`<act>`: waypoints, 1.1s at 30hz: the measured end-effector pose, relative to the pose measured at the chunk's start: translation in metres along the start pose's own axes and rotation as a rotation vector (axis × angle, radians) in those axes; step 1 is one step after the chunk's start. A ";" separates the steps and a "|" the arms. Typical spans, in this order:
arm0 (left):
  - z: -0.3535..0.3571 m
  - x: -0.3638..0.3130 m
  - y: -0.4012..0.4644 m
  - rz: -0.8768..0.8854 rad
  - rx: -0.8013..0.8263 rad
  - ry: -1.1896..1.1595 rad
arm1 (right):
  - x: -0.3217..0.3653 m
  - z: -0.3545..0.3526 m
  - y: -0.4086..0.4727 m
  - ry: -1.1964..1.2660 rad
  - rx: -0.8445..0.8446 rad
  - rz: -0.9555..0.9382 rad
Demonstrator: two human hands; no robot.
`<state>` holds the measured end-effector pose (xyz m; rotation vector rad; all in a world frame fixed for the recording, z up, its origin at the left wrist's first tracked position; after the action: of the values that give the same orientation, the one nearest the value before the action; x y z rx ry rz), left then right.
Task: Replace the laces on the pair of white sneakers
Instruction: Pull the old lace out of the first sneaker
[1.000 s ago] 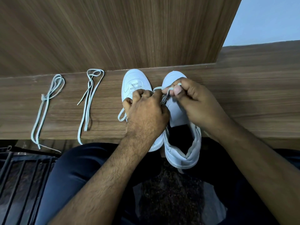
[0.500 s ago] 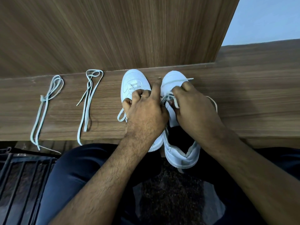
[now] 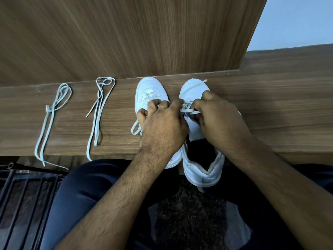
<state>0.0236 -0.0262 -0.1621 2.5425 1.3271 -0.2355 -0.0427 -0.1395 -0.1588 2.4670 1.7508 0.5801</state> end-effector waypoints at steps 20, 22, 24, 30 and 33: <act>-0.002 -0.002 0.001 0.013 0.041 0.044 | -0.003 0.000 -0.003 0.162 -0.121 -0.026; -0.002 -0.001 0.001 0.010 0.043 0.035 | 0.003 0.005 -0.004 -0.020 -0.133 -0.104; -0.002 -0.001 0.000 0.013 0.037 0.034 | 0.007 0.005 -0.004 -0.055 -0.123 -0.128; -0.002 -0.002 0.000 0.003 0.033 0.048 | 0.003 0.001 -0.004 -0.143 -0.156 -0.043; -0.001 -0.002 0.000 0.004 0.040 0.048 | 0.000 0.005 -0.004 -0.074 -0.135 -0.102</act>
<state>0.0232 -0.0273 -0.1604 2.5990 1.3472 -0.2040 -0.0448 -0.1375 -0.1642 2.2656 1.7359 0.5708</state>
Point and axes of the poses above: each hand's wrist, its own y-axis towards the middle knuckle, its own z-axis out of the palm, x = y × z, the point moved 3 cm from there along y, towards the middle knuckle, and after that the axes turned 3 degrees about -x, right-handed, at the moved point
